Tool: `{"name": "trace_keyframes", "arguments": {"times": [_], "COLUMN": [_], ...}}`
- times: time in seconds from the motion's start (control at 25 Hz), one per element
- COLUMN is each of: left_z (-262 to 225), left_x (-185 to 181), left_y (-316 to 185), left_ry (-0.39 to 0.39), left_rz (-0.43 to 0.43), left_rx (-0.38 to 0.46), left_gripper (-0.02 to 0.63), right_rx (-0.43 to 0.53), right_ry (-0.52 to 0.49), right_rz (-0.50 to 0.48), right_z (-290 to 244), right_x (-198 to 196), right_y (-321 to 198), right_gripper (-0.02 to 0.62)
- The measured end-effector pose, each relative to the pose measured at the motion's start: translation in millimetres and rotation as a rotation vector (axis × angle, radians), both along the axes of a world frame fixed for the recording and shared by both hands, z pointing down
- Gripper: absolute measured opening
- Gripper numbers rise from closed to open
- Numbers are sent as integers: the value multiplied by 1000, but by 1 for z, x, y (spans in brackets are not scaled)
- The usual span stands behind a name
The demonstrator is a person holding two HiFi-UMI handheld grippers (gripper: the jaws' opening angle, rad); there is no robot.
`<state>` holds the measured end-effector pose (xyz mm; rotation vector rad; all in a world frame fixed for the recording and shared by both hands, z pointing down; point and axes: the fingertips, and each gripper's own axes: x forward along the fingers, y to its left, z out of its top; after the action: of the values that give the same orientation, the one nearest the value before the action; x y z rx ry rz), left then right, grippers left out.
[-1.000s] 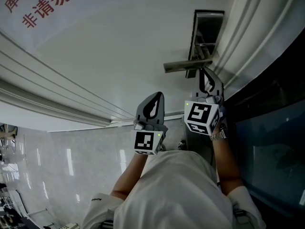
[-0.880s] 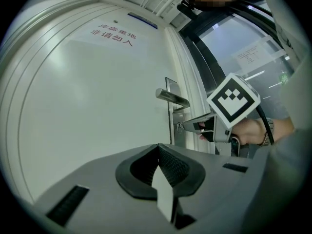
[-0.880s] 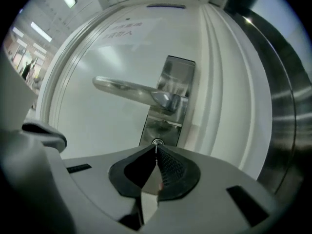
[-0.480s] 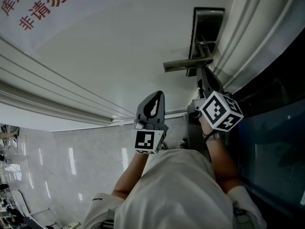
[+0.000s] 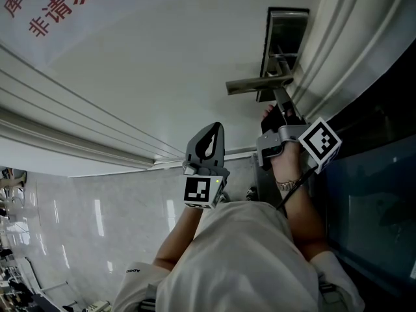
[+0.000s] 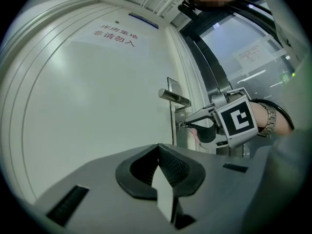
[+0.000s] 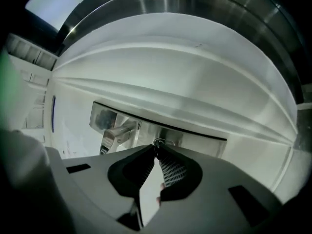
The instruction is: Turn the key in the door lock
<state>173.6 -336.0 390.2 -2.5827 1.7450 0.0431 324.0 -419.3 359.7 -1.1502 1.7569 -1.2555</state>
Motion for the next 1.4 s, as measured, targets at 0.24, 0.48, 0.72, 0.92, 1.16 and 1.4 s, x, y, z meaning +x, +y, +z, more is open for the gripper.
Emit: {"name": "trace_keyframes", "arguments": {"times": [0.24, 0.48, 0.72, 0.92, 1.16, 1.4], "left_z": [0, 1, 2, -1, -3, -1], "left_x": [1, 5, 13, 13, 9, 3], "left_y": [3, 6, 7, 7, 7, 7], "left_ry": [-1, -3, 3, 14, 21, 27], "left_rz": [4, 19, 42, 44, 36, 22], "left_rx": [3, 3, 2, 10, 14, 6], "left_gripper": [9, 9, 9, 9, 9, 9], "right_rx": [33, 80, 121, 64, 13, -58], "right_ry": [96, 222, 451, 341, 228, -26], "right_rz": [5, -89, -51, -52, -78, -17], "right_z": [-2, 1, -3, -8, -5, -2], "right_x": [-1, -5, 0, 7, 0, 2], "right_y": [0, 1, 7, -1, -5, -3], "right_gripper": [26, 71, 89, 89, 26, 23]}}
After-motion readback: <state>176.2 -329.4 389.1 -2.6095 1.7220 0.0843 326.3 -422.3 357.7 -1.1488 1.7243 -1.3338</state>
